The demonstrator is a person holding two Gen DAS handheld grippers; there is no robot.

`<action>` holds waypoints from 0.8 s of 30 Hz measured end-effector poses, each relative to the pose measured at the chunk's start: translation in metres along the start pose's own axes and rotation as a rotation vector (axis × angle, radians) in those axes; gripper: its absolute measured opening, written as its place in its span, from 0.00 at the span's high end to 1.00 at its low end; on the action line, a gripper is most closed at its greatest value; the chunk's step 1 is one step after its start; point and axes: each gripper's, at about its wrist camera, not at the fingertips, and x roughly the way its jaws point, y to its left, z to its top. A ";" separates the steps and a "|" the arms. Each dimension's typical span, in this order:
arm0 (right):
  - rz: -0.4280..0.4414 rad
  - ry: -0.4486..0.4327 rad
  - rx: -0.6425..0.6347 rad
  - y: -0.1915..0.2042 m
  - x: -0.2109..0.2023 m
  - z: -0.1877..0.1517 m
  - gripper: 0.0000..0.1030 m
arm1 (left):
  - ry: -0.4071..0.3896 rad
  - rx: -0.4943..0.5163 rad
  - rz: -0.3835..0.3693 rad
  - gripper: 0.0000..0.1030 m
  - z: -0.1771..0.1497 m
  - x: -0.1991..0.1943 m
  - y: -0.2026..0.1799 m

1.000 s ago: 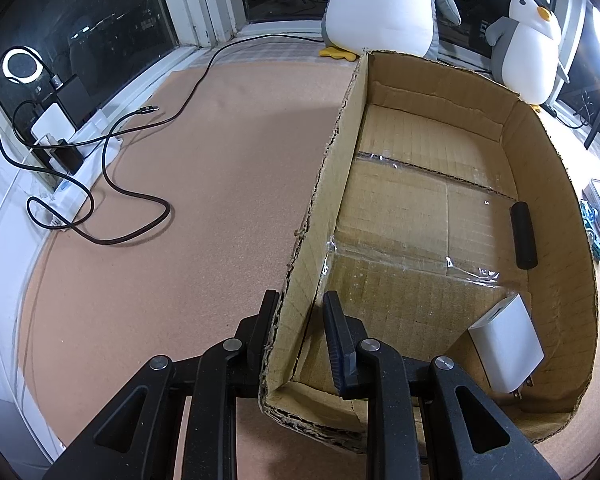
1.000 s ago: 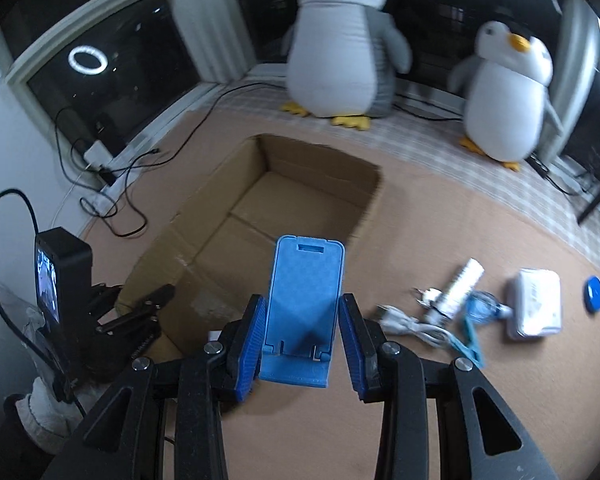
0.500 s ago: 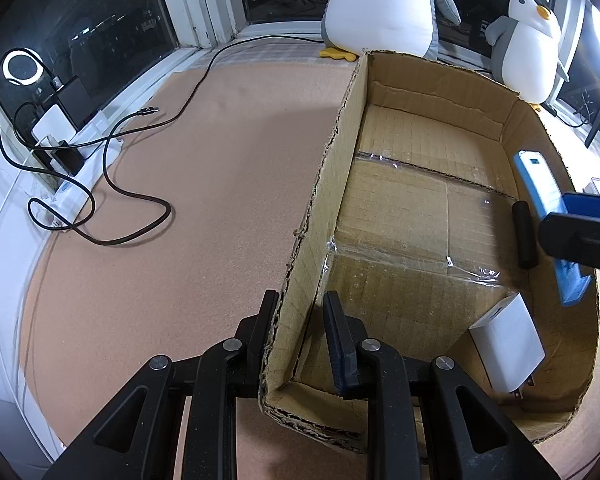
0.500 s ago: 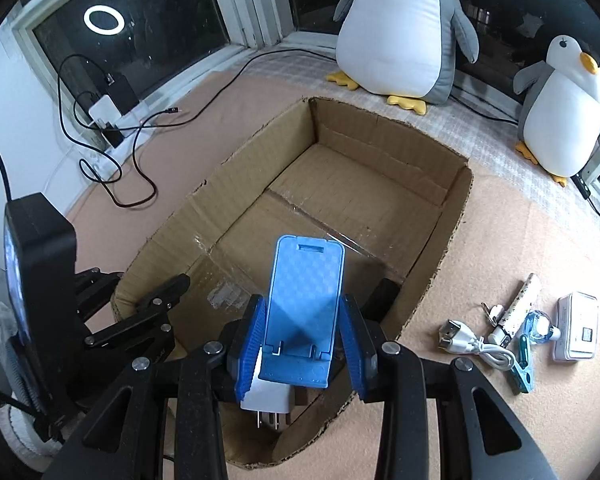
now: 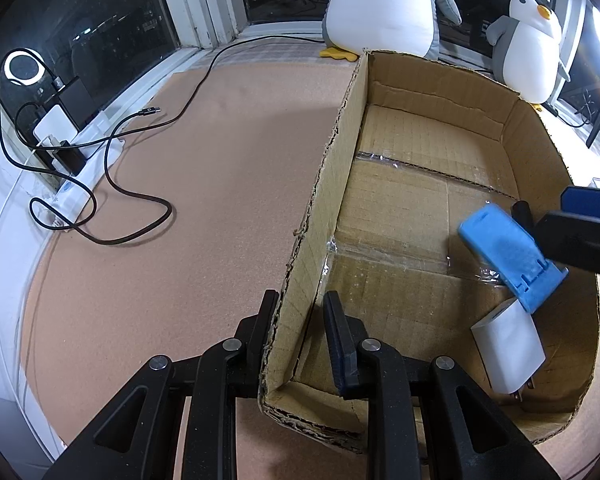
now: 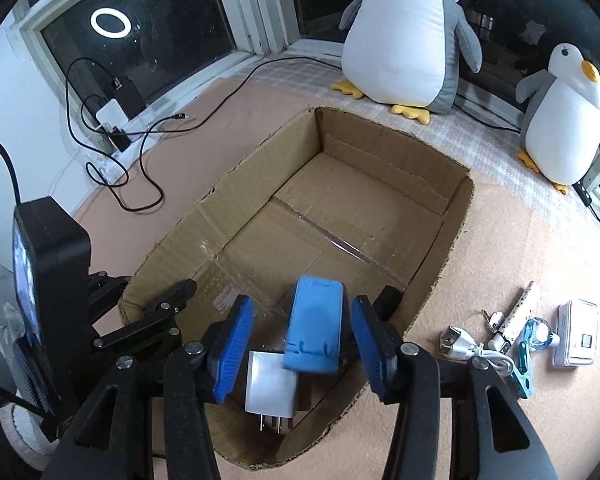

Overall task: Organize rigid objects
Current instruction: 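Carry the blue phone stand into the box and open the right gripper, then move the right gripper to the clear phone package and grasp it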

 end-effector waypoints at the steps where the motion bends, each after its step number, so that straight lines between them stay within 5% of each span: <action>1: 0.005 -0.002 0.003 -0.001 -0.002 0.000 0.53 | 0.000 -0.001 0.000 0.77 0.000 0.000 0.000; 11: -0.022 -0.082 0.112 -0.054 -0.045 0.000 0.52 | 0.000 0.001 0.001 0.76 0.000 0.000 0.000; 16: -0.100 -0.107 0.201 -0.105 -0.068 -0.006 0.40 | 0.000 0.001 0.001 0.76 -0.001 0.000 0.000; 24: -0.230 -0.018 0.303 -0.200 -0.073 -0.022 0.32 | 0.000 0.000 0.002 0.76 -0.001 0.000 0.000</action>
